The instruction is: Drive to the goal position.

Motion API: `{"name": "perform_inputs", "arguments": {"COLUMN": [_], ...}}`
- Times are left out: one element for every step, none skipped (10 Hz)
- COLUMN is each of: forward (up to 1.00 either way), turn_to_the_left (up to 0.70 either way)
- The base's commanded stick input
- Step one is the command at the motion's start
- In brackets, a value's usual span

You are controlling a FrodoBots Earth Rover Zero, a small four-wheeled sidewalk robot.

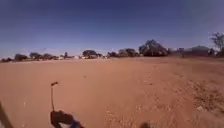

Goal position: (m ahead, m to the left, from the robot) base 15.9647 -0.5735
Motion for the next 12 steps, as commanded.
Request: {"name": "perform_inputs", "arguments": {"forward": [0.7,0.7,0.7,0.7,0.7,0.7,0.7,0.7,0.7,0.7,0.7,0.7], "turn_to_the_left": [0.0,0.0,0.0,0.0,0.0,0.0,0.0,0.0,0.0,0.0,0.0,0.0]}}
